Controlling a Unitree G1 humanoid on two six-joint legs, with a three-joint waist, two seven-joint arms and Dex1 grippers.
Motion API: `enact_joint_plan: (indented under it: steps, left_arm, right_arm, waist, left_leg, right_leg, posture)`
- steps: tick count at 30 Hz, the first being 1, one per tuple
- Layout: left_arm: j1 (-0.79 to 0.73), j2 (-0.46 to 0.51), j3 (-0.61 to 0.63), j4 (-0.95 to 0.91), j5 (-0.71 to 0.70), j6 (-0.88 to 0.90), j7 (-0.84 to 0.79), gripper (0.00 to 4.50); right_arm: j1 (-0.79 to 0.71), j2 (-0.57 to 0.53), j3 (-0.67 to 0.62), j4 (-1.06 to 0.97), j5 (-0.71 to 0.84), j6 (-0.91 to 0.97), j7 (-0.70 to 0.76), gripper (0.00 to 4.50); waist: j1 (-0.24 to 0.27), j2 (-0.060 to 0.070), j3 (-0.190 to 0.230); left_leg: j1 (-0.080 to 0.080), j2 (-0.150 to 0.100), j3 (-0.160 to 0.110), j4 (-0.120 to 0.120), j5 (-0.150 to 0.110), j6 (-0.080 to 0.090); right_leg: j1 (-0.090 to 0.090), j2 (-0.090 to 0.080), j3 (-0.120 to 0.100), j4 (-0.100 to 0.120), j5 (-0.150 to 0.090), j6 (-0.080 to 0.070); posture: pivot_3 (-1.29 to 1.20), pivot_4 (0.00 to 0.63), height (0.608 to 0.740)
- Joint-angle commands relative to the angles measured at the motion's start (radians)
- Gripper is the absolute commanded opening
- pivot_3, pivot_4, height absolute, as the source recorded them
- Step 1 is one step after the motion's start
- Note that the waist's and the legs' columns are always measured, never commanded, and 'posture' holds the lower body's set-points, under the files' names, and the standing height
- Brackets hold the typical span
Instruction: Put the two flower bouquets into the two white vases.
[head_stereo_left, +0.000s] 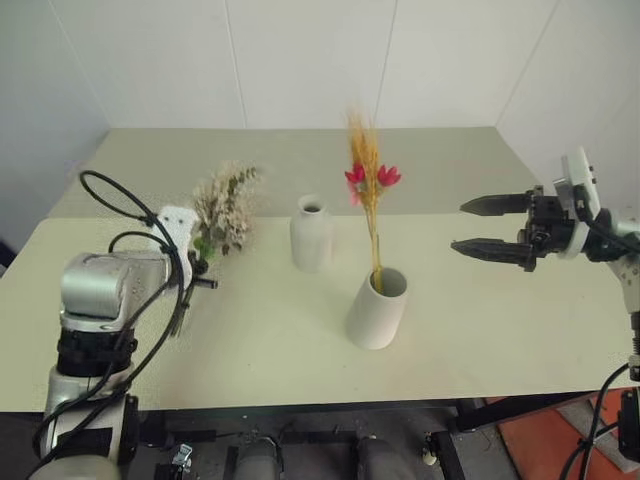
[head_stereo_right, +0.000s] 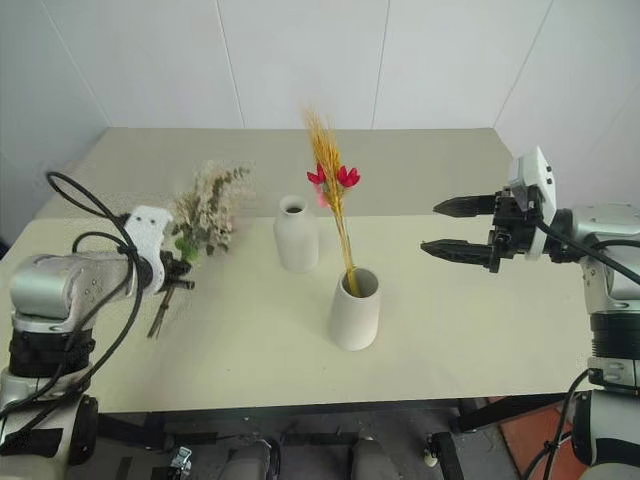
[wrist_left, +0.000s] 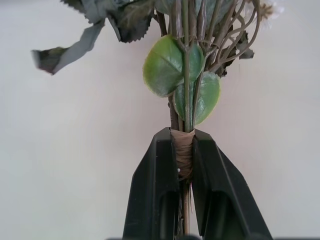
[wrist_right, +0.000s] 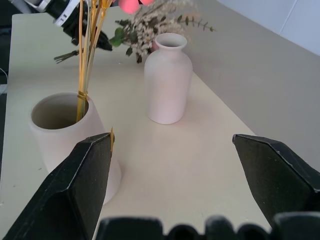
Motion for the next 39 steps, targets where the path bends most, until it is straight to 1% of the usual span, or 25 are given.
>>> enact_joint_plan:
  steps: [1, 3, 4, 8, 11, 15, 19, 24, 28, 29, 34, 39]
  left_arm:
    - [-0.13, -0.01, 0.127, 0.041, -0.023, -0.165, -0.015, 0.12]
    - [-0.22, -0.064, 0.217, 0.094, -0.077, -0.254, -0.021, 0.12]
    - [-0.244, -0.081, 0.242, 0.112, -0.091, -0.281, -0.022, 0.12]
    - [-0.428, -0.186, 0.305, 0.213, -0.165, -0.4, 0.0, 0.12]
    - [-0.494, -0.233, 0.3, 0.266, -0.197, -0.447, -0.012, 0.12]
    - [-0.542, -0.289, 0.284, 0.325, -0.25, -0.435, -0.022, 0.12]
    - [-0.518, -0.347, 0.233, 0.315, -0.276, -0.419, -0.037, 0.12]
    - [-0.472, -0.376, 0.157, 0.275, -0.273, -0.445, -0.07, 0.12]
    - [-0.413, -0.369, 0.032, 0.247, -0.189, -0.548, -0.124, 0.12]
    - [-0.404, -0.371, 0.016, 0.248, -0.176, -0.569, -0.13, 0.12]
    - [-0.364, -0.412, -0.032, 0.25, -0.13, -0.675, -0.135, 0.12]
    - [-0.331, -0.448, -0.054, 0.25, -0.099, -0.764, -0.126, 0.12]
  right_arm:
    - [0.005, -0.014, -0.03, -0.022, 0.008, -0.022, 0.0, 4.5]
    - [0.01, -0.011, -0.035, -0.028, 0.011, -0.017, -0.008, 4.5]
    - [0.01, -0.01, -0.035, -0.028, 0.012, -0.016, -0.012, 4.5]
    - [-0.01, 0.007, -0.056, -0.015, 0.034, 0.03, -0.059, 4.5]
    - [-0.006, 0.009, -0.062, -0.023, 0.047, 0.04, -0.067, 4.5]
    - [0.017, 0.009, -0.063, -0.046, 0.047, 0.035, -0.079, 4.5]
    - [0.048, 0.007, -0.07, -0.09, 0.05, 0.037, -0.089, 4.5]
    - [0.074, 0.006, -0.086, -0.122, 0.059, 0.046, -0.101, 4.5]
    - [0.087, 0.008, -0.091, -0.136, 0.066, 0.051, -0.111, 4.5]
    - [0.09, 0.007, -0.092, -0.14, 0.069, 0.052, -0.114, 4.5]
    - [0.104, 0.008, -0.093, -0.155, 0.079, 0.053, -0.128, 4.5]
    - [0.122, 0.007, -0.099, -0.176, 0.087, 0.055, -0.143, 4.5]
  waist:
    - [0.002, 0.0, 0.0]
    - [0.006, 0.0, 0.0]
    - [0.006, 0.0, 0.0]
    - [0.009, 0.0, 0.0]
    - [0.006, 0.0, 0.0]
    - [0.002, 0.0, 0.0]
    - [0.0, 0.0, 0.0]
    - [0.0, 0.0, 0.0]
    - [-0.001, 0.0, 0.0]
    - [0.0, 0.0, 0.0]
    - [0.002, 0.0, 0.0]
    - [0.002, 0.0, 0.0]
  left_leg:
    - [0.0, 0.0, 0.0, 0.0, 0.0, 0.0]
    - [-0.001, 0.0, 0.0, 0.0, 0.0, 0.0]
    - [-0.001, 0.0, 0.0, 0.0, 0.0, 0.0]
    - [-0.001, -0.001, 0.0, 0.002, 0.0, 0.0]
    - [-0.002, -0.001, 0.0, 0.003, 0.0, -0.001]
    - [-0.001, -0.001, 0.0, 0.002, -0.001, -0.001]
    - [-0.001, -0.001, 0.0, 0.003, -0.001, -0.001]
    - [-0.001, -0.001, 0.0, 0.003, -0.001, -0.001]
    - [-0.001, -0.001, 0.0, 0.003, -0.001, -0.001]
    - [-0.001, -0.001, 0.0, 0.002, -0.001, -0.001]
    - [-0.001, -0.002, 0.0, 0.003, -0.001, -0.001]
    - [-0.001, -0.002, 0.0, 0.003, -0.001, -0.001]
  right_leg:
    - [0.0, 0.0, 0.0, 0.0, 0.0, 0.0]
    - [0.0, 0.0, 0.0, -0.002, 0.0, 0.0]
    - [0.001, -0.001, 0.0, -0.002, 0.0, 0.001]
    - [0.001, -0.002, 0.0, -0.002, 0.001, 0.002]
    - [0.002, -0.002, 0.0, -0.003, 0.002, 0.003]
    - [0.001, -0.001, 0.0, -0.002, 0.002, 0.004]
    - [0.001, -0.001, 0.001, -0.002, 0.002, 0.004]
    - [0.001, -0.001, 0.001, -0.001, 0.002, 0.004]
    - [0.001, -0.001, 0.001, -0.001, 0.002, 0.004]
    - [0.002, -0.001, 0.001, -0.001, 0.002, 0.004]
    - [0.002, -0.001, 0.001, -0.001, 0.002, 0.004]
    - [0.002, -0.001, 0.001, -0.002, 0.002, 0.004]
  posture:
    - [0.0, 0.15, 0.74]
    - [0.0, 0.15, 0.74]
    - [0.0, 0.15, 0.74]
    - [0.0, 0.15, 0.74]
    - [0.0, 0.15, 0.74]
    - [0.0, 0.15, 0.74]
    - [0.0, 0.15, 0.74]
    - [0.0, 0.15, 0.74]
    - [0.0, 0.15, 0.74]
    - [0.0, 0.15, 0.74]
    - [0.0, 0.15, 0.74]
    - [0.0, 0.15, 0.74]
